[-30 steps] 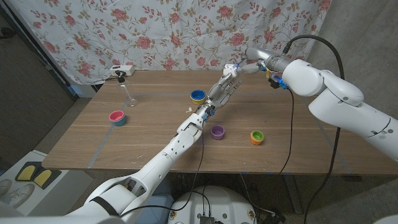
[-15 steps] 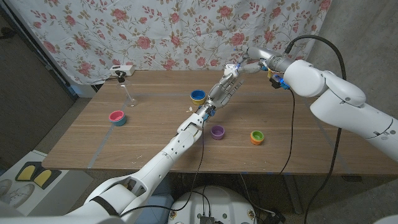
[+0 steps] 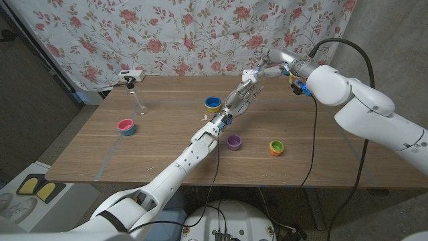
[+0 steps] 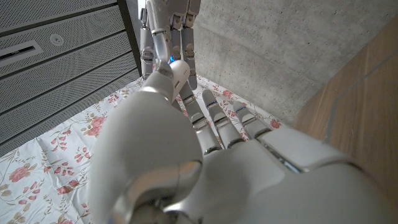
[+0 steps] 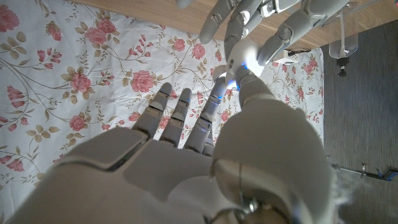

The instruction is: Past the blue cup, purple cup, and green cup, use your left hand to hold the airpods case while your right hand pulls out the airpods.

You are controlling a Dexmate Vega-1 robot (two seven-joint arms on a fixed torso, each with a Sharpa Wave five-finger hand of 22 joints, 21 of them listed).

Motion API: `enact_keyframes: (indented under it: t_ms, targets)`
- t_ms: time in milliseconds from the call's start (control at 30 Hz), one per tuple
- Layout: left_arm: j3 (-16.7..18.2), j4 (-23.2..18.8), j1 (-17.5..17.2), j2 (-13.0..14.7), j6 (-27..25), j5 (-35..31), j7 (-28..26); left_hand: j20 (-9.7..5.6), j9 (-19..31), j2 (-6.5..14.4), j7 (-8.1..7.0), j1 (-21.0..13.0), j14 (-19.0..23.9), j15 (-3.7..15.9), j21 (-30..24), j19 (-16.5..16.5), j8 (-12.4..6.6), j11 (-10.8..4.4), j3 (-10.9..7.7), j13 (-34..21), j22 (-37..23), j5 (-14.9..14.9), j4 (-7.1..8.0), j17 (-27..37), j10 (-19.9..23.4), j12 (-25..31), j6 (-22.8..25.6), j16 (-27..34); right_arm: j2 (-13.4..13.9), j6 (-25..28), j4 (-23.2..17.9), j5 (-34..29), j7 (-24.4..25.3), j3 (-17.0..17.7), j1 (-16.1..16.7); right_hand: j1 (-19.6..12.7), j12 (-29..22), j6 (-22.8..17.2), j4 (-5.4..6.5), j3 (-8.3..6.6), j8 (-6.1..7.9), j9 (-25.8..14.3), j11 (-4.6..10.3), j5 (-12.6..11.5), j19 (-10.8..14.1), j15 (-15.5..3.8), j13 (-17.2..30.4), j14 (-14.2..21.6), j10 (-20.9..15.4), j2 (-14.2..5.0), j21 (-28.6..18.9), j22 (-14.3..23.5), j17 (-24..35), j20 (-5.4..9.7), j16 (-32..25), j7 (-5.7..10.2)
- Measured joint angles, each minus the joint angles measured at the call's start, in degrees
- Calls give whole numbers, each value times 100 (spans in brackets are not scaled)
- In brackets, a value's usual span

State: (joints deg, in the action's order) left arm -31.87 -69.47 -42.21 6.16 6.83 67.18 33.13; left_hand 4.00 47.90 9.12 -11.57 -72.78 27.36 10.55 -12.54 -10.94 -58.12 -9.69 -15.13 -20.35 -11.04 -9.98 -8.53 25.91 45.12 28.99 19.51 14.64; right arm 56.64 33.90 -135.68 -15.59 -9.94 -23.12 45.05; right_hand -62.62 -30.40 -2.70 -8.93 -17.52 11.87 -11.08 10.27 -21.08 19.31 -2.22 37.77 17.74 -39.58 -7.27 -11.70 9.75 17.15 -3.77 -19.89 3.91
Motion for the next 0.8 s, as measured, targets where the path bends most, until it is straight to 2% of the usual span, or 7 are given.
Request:
enact_keyframes:
  t_ms: [667, 733, 800]
  targets:
    - [-11, -35, -33, 13, -29, 8, 34, 0, 0, 19, -9, -29, 0, 0, 0, 0, 0, 0, 8, 0, 0, 2, -7, 27, 0, 0, -30, 0, -85, -12, -44, 81, 459, 166, 263, -53, -299, -294, 17, 113, 23, 1, 101, 209, 50, -12, 117, 174, -309, 53, 0, 27, 148, 134, -134, 49]
    - [-14, -37, -39, 14, -29, 1, 38, 0, -31, 32, -10, -41, 0, 0, 0, 0, 0, 9, 8, 0, 0, 2, -7, 27, 11, 1, -28, 0, -86, -1, -44, 86, 512, 185, 280, -209, -334, -306, 32, 128, 23, 1, 49, 208, 50, -12, 161, 174, -356, -104, 0, 27, 162, 134, -137, 38]
    - [-18, -42, -44, 14, -32, -5, 57, 0, -28, 32, -10, -40, 0, 0, 0, 0, 1, 9, 8, 0, 0, 2, -7, 27, 11, 1, -28, 0, -89, -8, -38, 101, 581, 242, 323, -209, -334, -356, 17, 143, 23, 1, 49, 245, 50, -23, 112, 186, -357, -104, 0, 27, 176, 134, -167, 48]
